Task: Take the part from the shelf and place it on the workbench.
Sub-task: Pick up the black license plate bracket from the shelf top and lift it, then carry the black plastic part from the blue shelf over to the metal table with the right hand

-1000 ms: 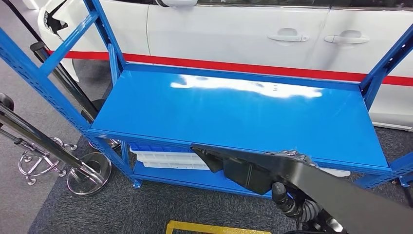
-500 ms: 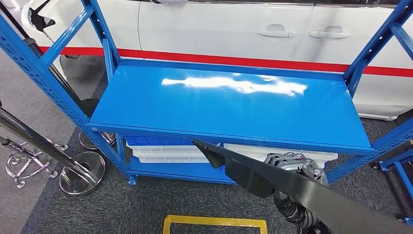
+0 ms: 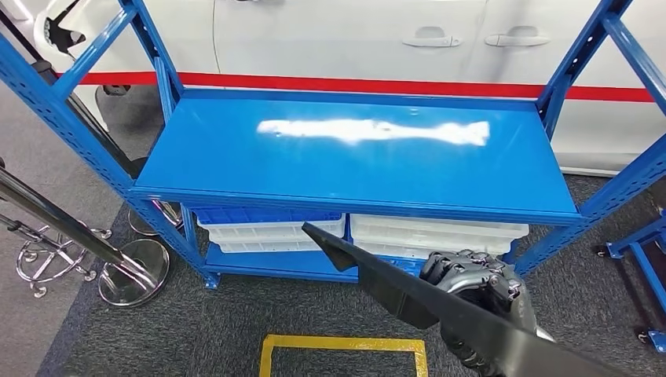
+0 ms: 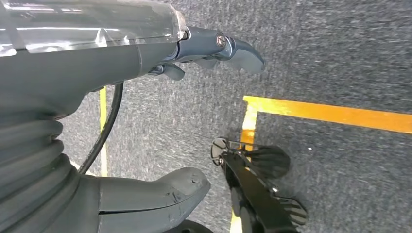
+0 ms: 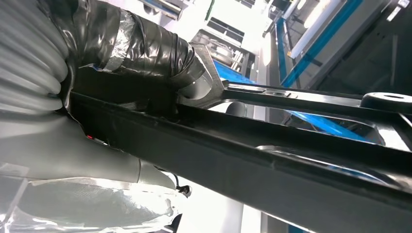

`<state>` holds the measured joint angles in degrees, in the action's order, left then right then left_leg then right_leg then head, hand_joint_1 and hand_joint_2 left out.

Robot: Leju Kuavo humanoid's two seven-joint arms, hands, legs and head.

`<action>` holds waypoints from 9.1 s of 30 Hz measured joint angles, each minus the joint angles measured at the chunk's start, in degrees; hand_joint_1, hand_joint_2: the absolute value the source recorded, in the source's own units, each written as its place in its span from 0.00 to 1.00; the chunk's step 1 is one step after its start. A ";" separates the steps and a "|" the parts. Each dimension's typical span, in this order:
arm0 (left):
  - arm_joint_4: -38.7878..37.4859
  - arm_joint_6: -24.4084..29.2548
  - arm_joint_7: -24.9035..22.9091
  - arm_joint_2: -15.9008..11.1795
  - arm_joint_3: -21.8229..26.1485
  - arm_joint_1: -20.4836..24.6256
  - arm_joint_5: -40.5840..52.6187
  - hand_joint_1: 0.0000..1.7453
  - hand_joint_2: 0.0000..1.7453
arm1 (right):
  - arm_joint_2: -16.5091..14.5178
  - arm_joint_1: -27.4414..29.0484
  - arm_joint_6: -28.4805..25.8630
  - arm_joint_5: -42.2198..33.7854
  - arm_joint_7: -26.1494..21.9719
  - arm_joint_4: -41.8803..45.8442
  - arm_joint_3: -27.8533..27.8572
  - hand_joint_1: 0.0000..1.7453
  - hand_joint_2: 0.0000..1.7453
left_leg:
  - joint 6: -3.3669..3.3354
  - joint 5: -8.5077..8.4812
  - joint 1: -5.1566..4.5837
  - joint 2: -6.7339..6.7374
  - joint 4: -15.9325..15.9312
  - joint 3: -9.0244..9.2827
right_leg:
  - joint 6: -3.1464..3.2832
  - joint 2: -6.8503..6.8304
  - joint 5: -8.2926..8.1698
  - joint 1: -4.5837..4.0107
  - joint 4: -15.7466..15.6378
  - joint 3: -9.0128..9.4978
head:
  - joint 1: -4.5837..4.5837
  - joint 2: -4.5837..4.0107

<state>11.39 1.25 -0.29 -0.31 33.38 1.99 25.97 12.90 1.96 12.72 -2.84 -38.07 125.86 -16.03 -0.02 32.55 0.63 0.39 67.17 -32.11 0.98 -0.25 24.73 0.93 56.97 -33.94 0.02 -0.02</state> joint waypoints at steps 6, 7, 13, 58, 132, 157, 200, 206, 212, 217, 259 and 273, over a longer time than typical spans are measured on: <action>-0.01 -0.31 0.34 -0.08 0.00 0.13 0.43 0.00 1.00 | 0.02 -0.45 -0.17 -1.08 -0.14 0.45 -0.44 1.00 1.00 | -1.37 -2.83 -0.38 -0.68 -13.05 6.98 | -1.89 0.37 -2.27 -0.04 -0.11 -1.28 | 0.01 0.00; -0.01 -0.31 0.34 -0.06 0.00 0.15 0.43 0.00 1.00 | 0.08 -0.40 -0.18 -1.20 -0.23 0.48 -0.46 1.00 1.00 | -1.75 -3.42 -0.27 -0.49 -13.21 6.55 | -2.17 0.42 -1.56 -0.05 0.33 -1.61 | 0.03 0.00; -0.02 -0.31 0.34 0.09 0.00 0.06 0.43 0.00 1.00 | 0.51 0.27 -0.03 -1.75 -1.14 0.49 -0.26 1.00 1.00 | -2.98 -6.67 -0.48 0.52 -12.47 1.98 | -2.81 0.41 9.26 0.12 16.43 -5.36 | 0.03 0.00; -0.02 0.10 0.67 0.86 0.04 0.21 5.00 0.00 1.00 | 1.07 0.39 0.92 0.56 -1.57 2.55 3.14 1.00 1.00 | 0.57 0.01 -0.19 0.02 1.84 -6.70 | 0.74 0.03 3.51 -0.28 -1.13 5.26 | -0.02 0.00; 0.32 4.75 2.84 -4.89 10.50 -0.52 5.08 0.00 1.00 | 3.82 -4.62 14.82 -6.20 -0.39 -7.99 -8.39 1.00 1.00 | -1.73 -5.78 0.62 -1.94 -11.99 2.48 | -1.41 4.89 3.40 -0.62 4.37 -1.20 | 0.05 0.00; 0.39 1.90 4.31 -3.98 12.17 0.14 7.62 0.00 1.00 | -0.17 -7.50 18.33 -11.58 7.89 -11.03 -8.67 1.00 1.00 | 0.42 -4.34 0.73 -5.03 -8.76 1.18 | 0.17 5.87 1.21 -0.55 1.50 0.19 | 0.03 0.00; 0.39 5.37 2.84 -0.18 14.62 0.04 9.54 0.00 1.00 | 1.16 -1.83 14.13 -9.97 6.00 -7.87 -8.86 1.00 1.00 | -2.28 -4.45 -0.36 3.62 -10.10 1.87 | -1.58 -0.45 4.27 -0.53 10.22 -3.85 | 0.05 0.00; 0.39 1.51 3.53 -0.16 15.64 0.33 8.92 0.00 1.00 | 0.92 -2.13 14.37 -10.26 5.44 -7.41 -8.86 1.00 1.00 | -0.90 -3.50 -0.63 6.70 -10.06 2.69 | 0.13 -2.16 1.99 -1.72 0.92 0.85 | 0.04 0.00; 0.39 0.87 4.31 -0.27 16.07 -0.01 8.99 0.00 1.00 | 0.11 -2.43 14.95 -10.54 5.05 -7.16 -8.88 1.00 1.00 | 0.28 3.76 -0.08 0.19 4.81 -4.18 | 1.35 1.60 1.40 -1.17 0.00 1.45 | 0.01 0.00; 0.39 0.71 4.56 -0.32 16.24 -0.11 9.00 0.00 1.00 | -0.08 -2.44 15.09 -10.64 5.05 -7.16 -8.88 1.00 1.00 | 0.64 -3.59 0.65 -3.06 -5.29 -0.75 | 0.47 5.38 1.95 -0.86 1.23 1.18 | 0.03 0.00; 0.39 -1.63 6.53 1.15 20.05 0.73 8.19 0.00 1.00 | -1.64 -6.20 15.91 -15.57 10.33 -9.51 -10.37 1.00 1.00 | -2.12 -4.69 -0.04 1.72 -9.53 0.96 | -2.00 0.56 9.18 -0.61 17.68 -7.21 | 0.05 0.00; 0.39 -2.29 7.06 2.13 20.24 0.85 8.79 0.00 1.00 | -1.94 -7.82 15.91 -17.60 11.23 -9.64 -10.79 1.00 1.00 | 0.18 3.31 -0.13 0.33 4.07 -4.09 | 1.73 0.83 0.93 -1.66 -1.08 1.99 | 0.01 0.00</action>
<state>11.78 -1.04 6.77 1.82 53.62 2.84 34.76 10.96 -5.86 28.63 -20.43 -26.84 116.22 -26.82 0.16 35.86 0.50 0.72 71.24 -36.19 2.72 0.58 25.66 -0.73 55.88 -31.95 0.03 -0.02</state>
